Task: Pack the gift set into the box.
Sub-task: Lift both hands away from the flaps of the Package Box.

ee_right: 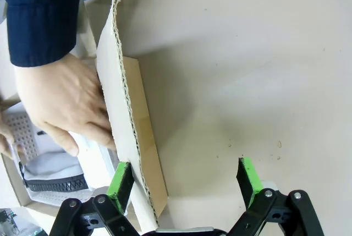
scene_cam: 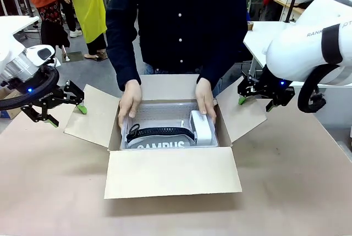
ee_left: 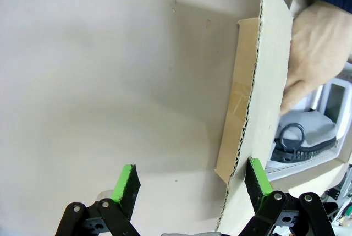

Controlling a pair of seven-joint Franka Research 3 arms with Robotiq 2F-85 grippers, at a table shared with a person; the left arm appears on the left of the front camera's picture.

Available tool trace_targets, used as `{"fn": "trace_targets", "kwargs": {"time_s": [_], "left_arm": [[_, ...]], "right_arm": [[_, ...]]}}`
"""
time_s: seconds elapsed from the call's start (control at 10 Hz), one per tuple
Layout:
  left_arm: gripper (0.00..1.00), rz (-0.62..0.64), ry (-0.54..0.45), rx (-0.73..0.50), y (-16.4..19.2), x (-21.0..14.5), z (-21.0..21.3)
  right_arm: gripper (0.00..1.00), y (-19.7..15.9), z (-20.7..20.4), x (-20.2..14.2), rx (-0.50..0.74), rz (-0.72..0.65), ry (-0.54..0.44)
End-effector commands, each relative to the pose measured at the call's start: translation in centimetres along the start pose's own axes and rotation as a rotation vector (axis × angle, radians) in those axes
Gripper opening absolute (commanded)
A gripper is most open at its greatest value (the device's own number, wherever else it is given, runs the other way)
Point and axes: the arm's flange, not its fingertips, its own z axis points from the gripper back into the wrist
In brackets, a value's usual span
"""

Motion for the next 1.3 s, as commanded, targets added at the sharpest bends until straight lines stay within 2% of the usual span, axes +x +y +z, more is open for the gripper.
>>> {"fn": "trace_targets", "kwargs": {"time_s": [0.0, 0.9, 1.0, 1.1, 1.2], "left_arm": [[1.0, 0.01, -0.006, 0.015, -0.1, -0.1, 0.3], [1.0, 0.0, 0.0, 0.0, 0.0, 0.0, 0.0], [1.0, -0.083, 0.121, -0.143, 1.3, 0.7, 2.8], [1.0, -0.102, 0.22, -0.415, 4.4, 1.2, 7.3], [1.0, -0.168, 0.305, -0.751, 8.8, 1.5, 11.0]], "right_arm": [[1.0, 0.2, 0.3, 0.3, -0.026, -0.012, 0.002], [1.0, 0.0, 0.0, 0.0, 0.0, 0.0, 0.0], [1.0, -0.9, 2.5, 0.4, 0.191, -0.001, 0.083], [1.0, -4.3, 7.1, 0.5, 0.51, -0.042, 0.135], [1.0, -8.8, 11.3, 0.6, 0.728, -0.254, 0.178]]}}
